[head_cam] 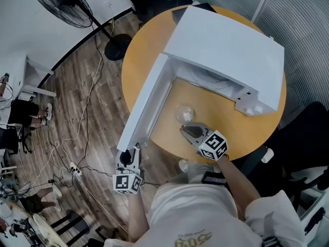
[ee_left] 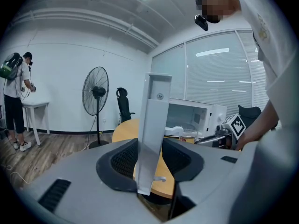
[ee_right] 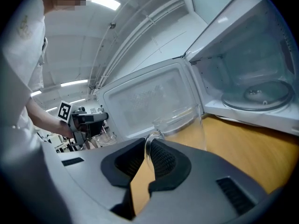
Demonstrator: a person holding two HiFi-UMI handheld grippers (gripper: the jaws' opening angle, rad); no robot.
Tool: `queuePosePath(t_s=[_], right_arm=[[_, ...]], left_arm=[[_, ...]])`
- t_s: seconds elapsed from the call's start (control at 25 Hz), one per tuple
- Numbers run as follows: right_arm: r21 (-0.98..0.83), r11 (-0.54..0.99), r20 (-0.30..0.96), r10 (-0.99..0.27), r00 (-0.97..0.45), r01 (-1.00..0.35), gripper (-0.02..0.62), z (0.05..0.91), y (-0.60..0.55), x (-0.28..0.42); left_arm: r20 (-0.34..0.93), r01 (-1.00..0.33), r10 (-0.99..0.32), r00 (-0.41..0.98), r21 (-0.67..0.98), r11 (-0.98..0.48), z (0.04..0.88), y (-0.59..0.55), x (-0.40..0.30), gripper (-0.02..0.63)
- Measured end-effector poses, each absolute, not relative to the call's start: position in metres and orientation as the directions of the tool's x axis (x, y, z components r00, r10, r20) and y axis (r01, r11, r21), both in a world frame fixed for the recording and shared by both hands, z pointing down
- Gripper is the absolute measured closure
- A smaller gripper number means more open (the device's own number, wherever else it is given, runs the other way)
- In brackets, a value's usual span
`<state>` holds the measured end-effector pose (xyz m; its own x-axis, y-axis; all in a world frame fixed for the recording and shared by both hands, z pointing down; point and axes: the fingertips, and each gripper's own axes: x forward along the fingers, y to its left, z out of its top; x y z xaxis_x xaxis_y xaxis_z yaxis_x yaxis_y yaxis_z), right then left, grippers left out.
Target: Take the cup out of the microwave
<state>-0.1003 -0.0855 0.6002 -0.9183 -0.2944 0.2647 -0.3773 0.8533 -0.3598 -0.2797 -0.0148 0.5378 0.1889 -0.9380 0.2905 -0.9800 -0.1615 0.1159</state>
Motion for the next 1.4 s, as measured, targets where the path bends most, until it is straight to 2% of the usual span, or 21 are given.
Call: queuePosePath(t_s=[0.6, 1.08, 1.4], right_arm=[[-0.437, 0.834, 0.253, -0.246, -0.936, -0.337, 0.545, 0.617, -0.080, -0.101], [-0.445, 0.800, 0.343, -0.263, -0.902, -0.402, 0.530, 0.633, -0.078, -0.094], [-0.429, 0.783, 0.390, -0.288, -0.875, -0.450, 0.465, 0.639, -0.079, -0.084]], left_arm=[[0.293, -0.982, -0.939, 0.181, 0.113, -0.154, 0.538, -0.015, -0.278, 0.433], [0.292, -0.981, -0.938, 0.187, 0.109, -0.162, 0.539, -0.014, -0.276, 0.433], [0.299, -0.980, -0.934, 0.195, 0.103, -0.172, 0.541, -0.014, -0.276, 0.434]])
